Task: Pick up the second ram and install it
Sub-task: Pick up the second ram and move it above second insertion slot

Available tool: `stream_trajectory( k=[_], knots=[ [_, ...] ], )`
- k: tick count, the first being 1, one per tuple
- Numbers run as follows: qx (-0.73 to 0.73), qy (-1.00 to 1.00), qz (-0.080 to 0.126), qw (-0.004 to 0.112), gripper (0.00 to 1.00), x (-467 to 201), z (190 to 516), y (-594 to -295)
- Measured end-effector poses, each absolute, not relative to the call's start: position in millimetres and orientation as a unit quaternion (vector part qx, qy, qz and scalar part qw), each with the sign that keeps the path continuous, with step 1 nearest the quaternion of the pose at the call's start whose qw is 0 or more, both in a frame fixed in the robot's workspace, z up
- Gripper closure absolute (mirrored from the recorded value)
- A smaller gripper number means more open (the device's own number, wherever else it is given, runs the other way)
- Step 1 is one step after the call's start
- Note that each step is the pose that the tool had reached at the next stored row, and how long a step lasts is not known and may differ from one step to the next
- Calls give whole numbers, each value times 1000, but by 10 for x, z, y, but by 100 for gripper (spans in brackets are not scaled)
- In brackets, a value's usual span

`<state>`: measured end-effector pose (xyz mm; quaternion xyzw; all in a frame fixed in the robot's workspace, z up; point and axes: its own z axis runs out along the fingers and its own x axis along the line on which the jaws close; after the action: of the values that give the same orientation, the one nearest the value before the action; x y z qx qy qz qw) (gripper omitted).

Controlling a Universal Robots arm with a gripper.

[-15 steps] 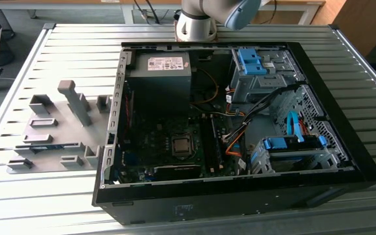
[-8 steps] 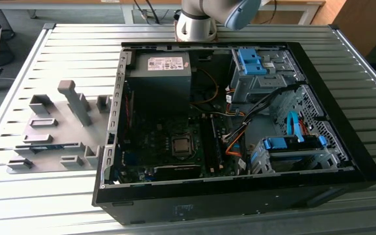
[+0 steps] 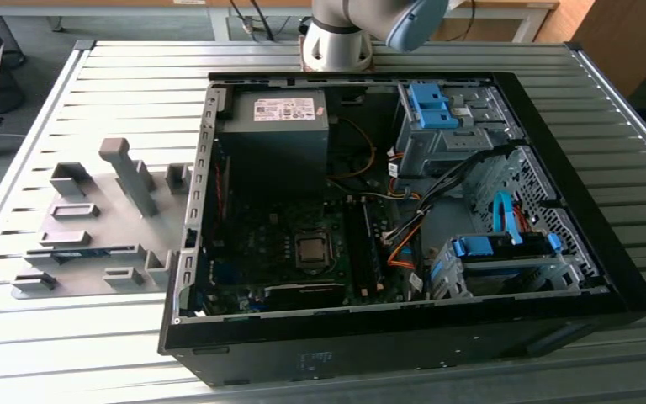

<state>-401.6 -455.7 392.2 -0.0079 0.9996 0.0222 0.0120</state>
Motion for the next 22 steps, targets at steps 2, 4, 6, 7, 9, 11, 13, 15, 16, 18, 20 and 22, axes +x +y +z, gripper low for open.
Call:
stream_trajectory(
  k=[2,4,6,7,9,11,13,15,16,18,20,22],
  knots=[
    [-26,999,22,12,90,-4016,3920,-4556],
    [-45,999,23,11,90,-4016,3919,-4557],
    [-63,998,23,11,90,-4016,3917,-4557],
    [-72,997,23,11,90,-4016,3916,-4557],
    [-90,996,23,10,90,-4016,3914,-4557],
    [-108,994,23,10,90,-4016,3913,-4557],
    [-126,992,24,9,90,-4016,3911,-4557],
    [-144,989,24,9,90,-4016,3910,-4557],
    [-153,988,24,9,90,-4016,3909,-4557],
    [-171,985,24,8,90,-4016,3908,-4557],
    [-189,982,24,8,90,-4016,3907,-4557],
    [-206,978,24,7,90,-4017,3906,-4557]
  ],
)
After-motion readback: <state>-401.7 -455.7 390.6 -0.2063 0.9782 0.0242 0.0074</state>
